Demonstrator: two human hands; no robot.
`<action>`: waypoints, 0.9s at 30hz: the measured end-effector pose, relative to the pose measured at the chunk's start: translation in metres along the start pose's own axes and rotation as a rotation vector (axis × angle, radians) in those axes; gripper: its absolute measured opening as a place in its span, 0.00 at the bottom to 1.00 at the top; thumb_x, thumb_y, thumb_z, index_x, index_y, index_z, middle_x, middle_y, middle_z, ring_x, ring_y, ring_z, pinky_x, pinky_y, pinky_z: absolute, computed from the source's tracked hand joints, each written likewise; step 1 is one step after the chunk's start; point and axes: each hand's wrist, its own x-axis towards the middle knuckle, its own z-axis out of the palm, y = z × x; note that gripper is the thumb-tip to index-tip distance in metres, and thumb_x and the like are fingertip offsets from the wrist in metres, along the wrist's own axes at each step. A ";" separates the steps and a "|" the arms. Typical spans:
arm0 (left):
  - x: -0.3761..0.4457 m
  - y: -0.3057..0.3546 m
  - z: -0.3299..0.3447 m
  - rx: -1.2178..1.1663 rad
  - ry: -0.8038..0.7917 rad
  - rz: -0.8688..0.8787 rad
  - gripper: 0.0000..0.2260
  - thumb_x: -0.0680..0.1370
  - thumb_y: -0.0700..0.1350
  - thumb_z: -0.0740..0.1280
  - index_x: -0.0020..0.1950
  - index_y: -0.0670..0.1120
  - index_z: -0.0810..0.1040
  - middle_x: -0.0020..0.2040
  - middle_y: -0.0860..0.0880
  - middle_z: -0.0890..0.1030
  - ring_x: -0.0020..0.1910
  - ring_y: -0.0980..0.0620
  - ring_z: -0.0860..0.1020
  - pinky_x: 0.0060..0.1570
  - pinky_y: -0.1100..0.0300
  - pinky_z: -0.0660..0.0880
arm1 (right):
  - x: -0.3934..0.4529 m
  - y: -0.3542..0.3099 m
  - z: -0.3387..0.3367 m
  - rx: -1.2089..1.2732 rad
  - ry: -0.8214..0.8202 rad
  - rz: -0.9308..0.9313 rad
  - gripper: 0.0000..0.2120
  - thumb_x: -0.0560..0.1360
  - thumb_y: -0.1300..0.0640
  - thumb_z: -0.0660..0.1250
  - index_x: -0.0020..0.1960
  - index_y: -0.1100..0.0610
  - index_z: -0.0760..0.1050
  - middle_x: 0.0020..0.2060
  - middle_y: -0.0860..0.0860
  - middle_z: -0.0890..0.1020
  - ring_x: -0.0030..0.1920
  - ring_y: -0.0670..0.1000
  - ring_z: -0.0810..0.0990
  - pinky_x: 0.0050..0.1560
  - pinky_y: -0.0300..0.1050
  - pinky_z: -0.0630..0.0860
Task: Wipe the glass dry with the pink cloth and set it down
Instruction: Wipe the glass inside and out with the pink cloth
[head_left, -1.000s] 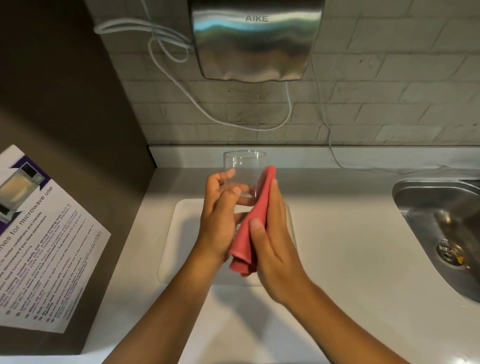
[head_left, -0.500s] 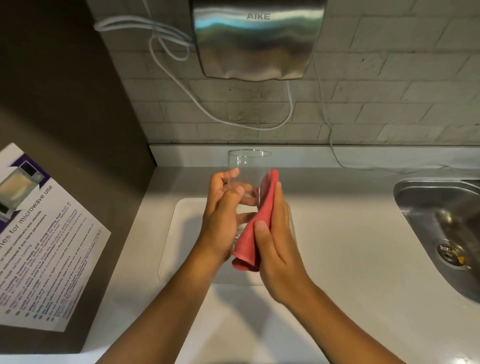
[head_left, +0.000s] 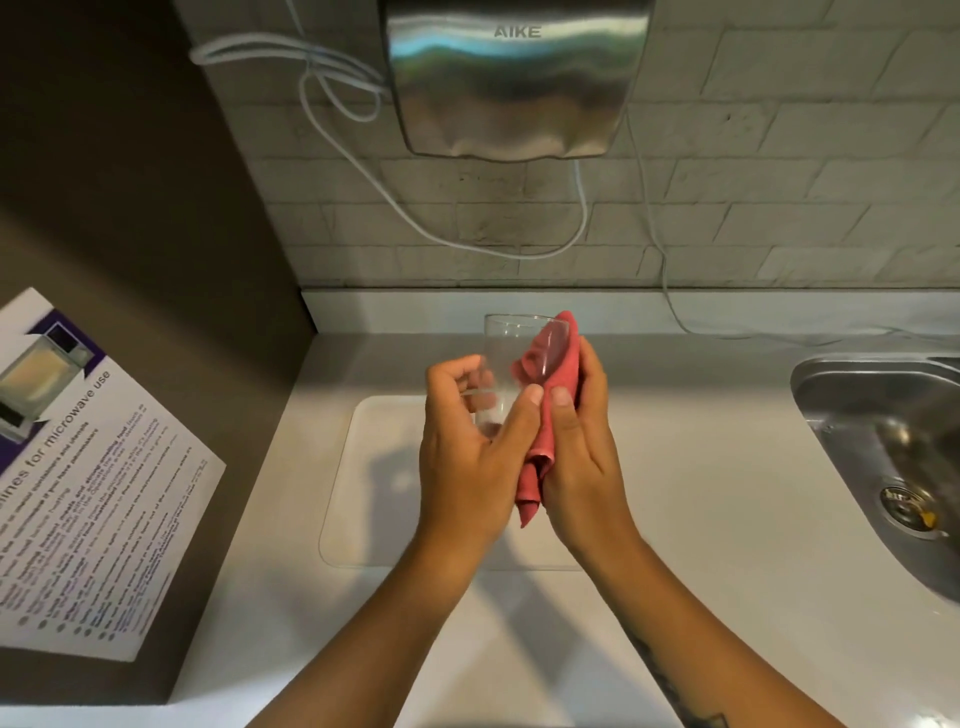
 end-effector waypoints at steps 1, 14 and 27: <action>-0.001 0.001 -0.002 -0.002 -0.013 -0.016 0.20 0.72 0.71 0.67 0.61 0.71 0.67 0.60 0.68 0.76 0.58 0.68 0.79 0.48 0.71 0.79 | -0.001 -0.002 0.001 -0.010 0.004 -0.006 0.30 0.88 0.50 0.53 0.89 0.48 0.52 0.86 0.46 0.67 0.83 0.45 0.70 0.83 0.50 0.70; 0.018 0.002 -0.012 -0.325 -0.086 -0.171 0.17 0.76 0.60 0.70 0.62 0.56 0.74 0.57 0.55 0.85 0.55 0.53 0.87 0.50 0.56 0.85 | -0.021 0.000 0.004 -0.046 -0.160 -0.053 0.32 0.88 0.57 0.51 0.90 0.51 0.44 0.89 0.41 0.55 0.88 0.43 0.57 0.88 0.46 0.58; 0.014 0.002 -0.013 -0.346 -0.112 -0.159 0.21 0.73 0.63 0.69 0.62 0.55 0.74 0.60 0.48 0.84 0.56 0.52 0.87 0.51 0.54 0.85 | -0.024 -0.001 0.005 -0.062 -0.139 -0.069 0.32 0.88 0.51 0.52 0.89 0.53 0.47 0.89 0.45 0.58 0.88 0.46 0.59 0.88 0.49 0.58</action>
